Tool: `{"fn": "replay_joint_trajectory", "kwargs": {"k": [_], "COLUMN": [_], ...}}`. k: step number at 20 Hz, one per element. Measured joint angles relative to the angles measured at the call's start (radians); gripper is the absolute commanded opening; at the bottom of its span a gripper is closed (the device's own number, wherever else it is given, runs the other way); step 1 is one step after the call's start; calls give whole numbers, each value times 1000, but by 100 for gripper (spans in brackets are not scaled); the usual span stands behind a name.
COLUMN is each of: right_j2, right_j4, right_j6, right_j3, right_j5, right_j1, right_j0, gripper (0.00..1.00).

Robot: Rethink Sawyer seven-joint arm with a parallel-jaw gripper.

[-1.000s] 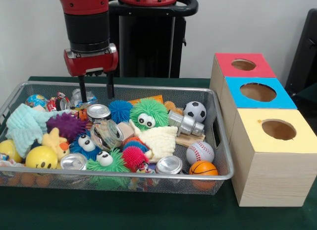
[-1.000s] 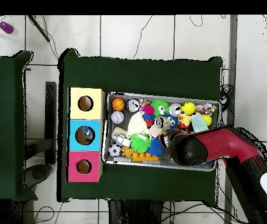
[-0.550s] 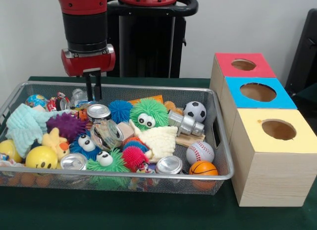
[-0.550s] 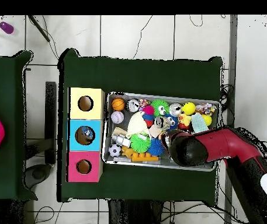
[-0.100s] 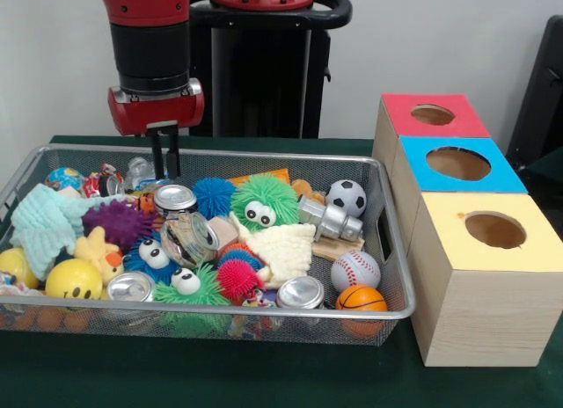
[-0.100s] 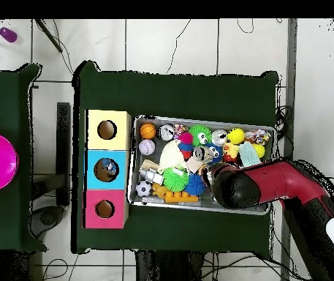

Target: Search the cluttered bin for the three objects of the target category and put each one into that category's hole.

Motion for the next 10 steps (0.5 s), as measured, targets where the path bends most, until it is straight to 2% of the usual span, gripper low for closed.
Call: {"fn": "replay_joint_trajectory", "kwargs": {"k": [1, 10], "right_j2": [0, 5], "right_j4": [0, -4], "right_j6": [0, -2], "right_j3": [0, 0], "right_j5": [0, 0], "right_j1": [0, 0], "right_j0": [0, -5], "gripper": [100, 100]}}
